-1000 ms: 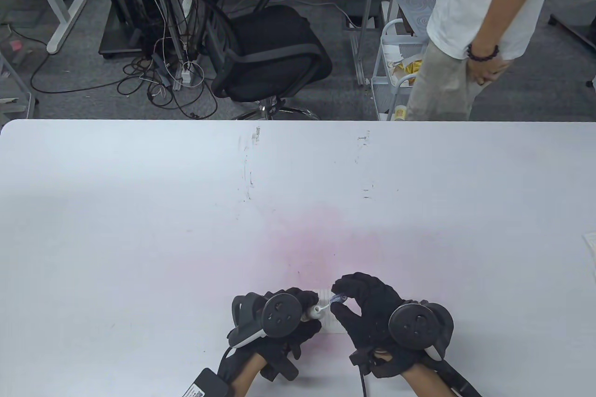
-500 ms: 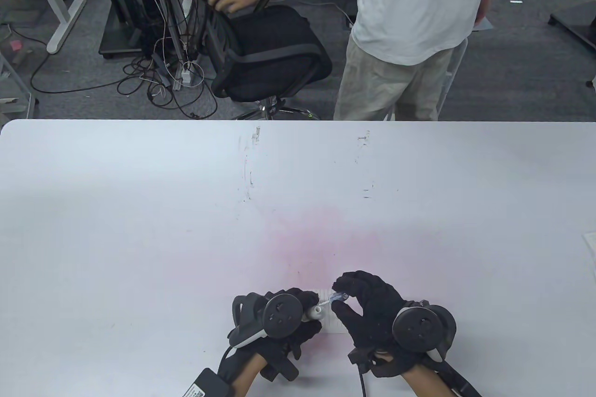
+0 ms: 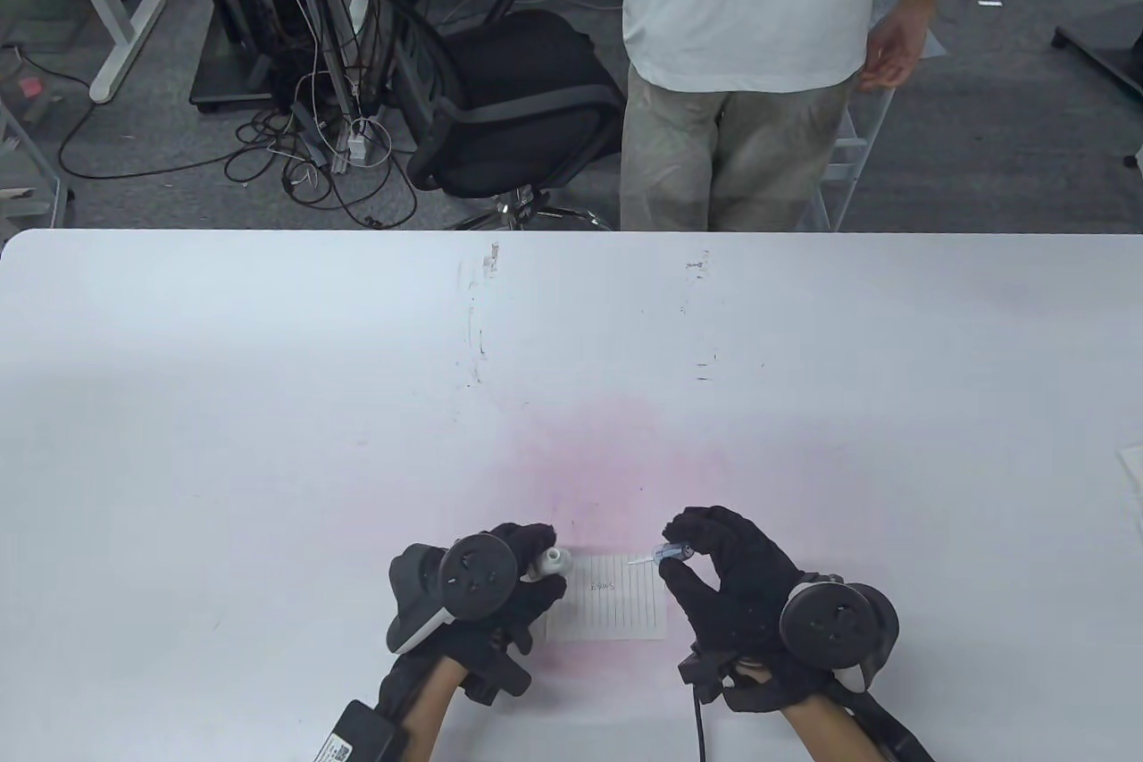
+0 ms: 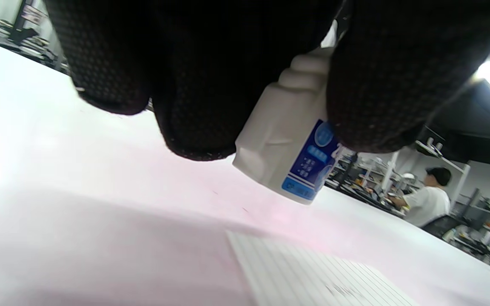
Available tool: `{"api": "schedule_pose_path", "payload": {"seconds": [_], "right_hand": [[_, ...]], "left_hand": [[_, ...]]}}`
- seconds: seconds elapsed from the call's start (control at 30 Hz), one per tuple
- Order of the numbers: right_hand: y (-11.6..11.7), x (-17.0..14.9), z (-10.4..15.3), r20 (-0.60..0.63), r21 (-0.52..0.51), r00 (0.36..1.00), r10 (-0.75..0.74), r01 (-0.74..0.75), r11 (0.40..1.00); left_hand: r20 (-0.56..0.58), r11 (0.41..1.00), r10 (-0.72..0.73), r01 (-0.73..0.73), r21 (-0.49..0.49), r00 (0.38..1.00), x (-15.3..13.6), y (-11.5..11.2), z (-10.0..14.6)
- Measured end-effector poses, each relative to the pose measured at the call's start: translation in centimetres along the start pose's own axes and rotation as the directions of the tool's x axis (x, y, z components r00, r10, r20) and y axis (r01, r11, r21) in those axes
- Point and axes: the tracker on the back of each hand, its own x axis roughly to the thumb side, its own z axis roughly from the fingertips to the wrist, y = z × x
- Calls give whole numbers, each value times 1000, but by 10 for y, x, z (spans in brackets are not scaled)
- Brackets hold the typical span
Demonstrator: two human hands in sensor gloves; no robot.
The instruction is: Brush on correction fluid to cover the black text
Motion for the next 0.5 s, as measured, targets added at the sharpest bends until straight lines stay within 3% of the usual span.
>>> {"api": "schedule_pose_path", "payload": {"seconds": [0.27,0.5], "right_hand": [[-1,-1,-1,-15,4,1000,4,-4,1000],[0,-2,-1,-21,11,1000,9,-9,1000]], "left_hand": [[-192,994,7,14,107,981,-56,32,9],[-377,986,19,46,162,926,-105,52,19]]}}
